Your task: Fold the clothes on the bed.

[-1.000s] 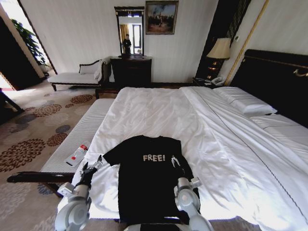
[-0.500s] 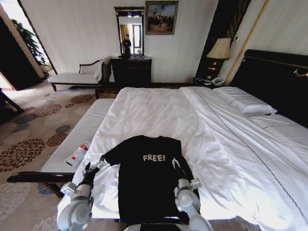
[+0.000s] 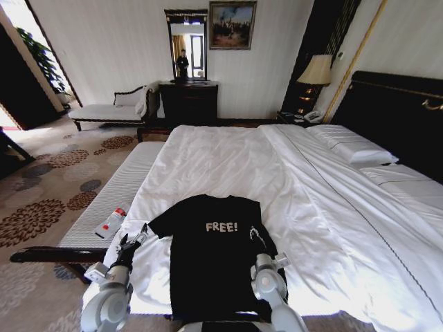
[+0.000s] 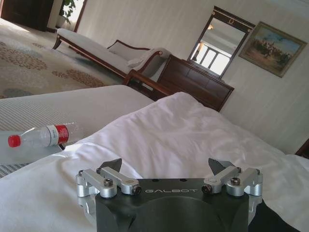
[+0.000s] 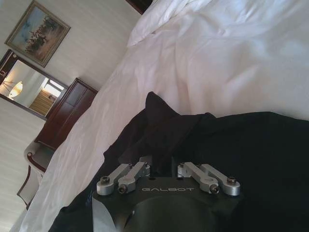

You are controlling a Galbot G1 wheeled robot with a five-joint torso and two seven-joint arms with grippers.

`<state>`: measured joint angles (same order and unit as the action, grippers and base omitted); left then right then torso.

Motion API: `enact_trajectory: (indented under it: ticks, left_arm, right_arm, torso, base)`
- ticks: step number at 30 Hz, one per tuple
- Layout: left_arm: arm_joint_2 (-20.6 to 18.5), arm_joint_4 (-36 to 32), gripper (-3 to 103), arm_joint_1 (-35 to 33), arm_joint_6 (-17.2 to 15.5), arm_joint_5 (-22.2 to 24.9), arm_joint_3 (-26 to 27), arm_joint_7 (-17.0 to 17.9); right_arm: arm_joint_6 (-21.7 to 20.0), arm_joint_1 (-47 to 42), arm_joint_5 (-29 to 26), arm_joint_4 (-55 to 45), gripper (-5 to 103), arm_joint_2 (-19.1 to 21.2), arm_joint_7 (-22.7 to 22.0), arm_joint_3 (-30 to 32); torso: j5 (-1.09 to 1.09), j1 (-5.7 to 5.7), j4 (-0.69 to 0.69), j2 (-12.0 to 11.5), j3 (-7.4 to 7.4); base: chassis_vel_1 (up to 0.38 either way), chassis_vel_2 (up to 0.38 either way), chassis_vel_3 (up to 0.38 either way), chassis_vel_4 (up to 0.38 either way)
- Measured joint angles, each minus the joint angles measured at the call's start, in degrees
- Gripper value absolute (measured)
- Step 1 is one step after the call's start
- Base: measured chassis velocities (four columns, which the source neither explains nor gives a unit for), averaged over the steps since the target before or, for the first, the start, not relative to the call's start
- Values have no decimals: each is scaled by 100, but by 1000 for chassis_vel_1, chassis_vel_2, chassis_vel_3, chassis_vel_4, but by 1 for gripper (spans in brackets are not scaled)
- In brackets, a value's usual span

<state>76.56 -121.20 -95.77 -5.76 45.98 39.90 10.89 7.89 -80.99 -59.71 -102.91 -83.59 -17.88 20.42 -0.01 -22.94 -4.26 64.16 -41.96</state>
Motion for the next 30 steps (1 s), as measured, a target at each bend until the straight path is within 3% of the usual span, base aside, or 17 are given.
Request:
enact_trajectory:
  ticks: [3,5,7,23,30]
  left_arm:
    - [5,1,100,3,2,-11,-14,-1]
    - [5,1,100,3,3,-13,-16,-1]
    - [7,1,100,0,5,-15,-16,-1]
    - [43,42,100,8,32,-62,-56,-9]
    - [48,90,100,28,41,-66,-57,-9]
  right_arm:
    - [0,-35,5,0,9,-14,8,-3]
    - [0,-47,6,-9,9,-17,9,-3]
    - [0,-88,6,-55,1,-23,9,-6]
    - [31,-472,179,-321,-1,-175,144,-151]
    - [93,-569,327,-490,31,-183,319,-179]
  torso:
    - [0,0,0,0,0]
    - [0,0,0,0,0]
    - [0,0,0,0,0]
    - [0,0,0,0,0]
    - [0,0,0,0,0]
  base:
    - [0,0,0,0]
    - [0,0,0,0]
    - [0,0,0,0]
    - [0,0,0,0]
    - [0,0,0,0]
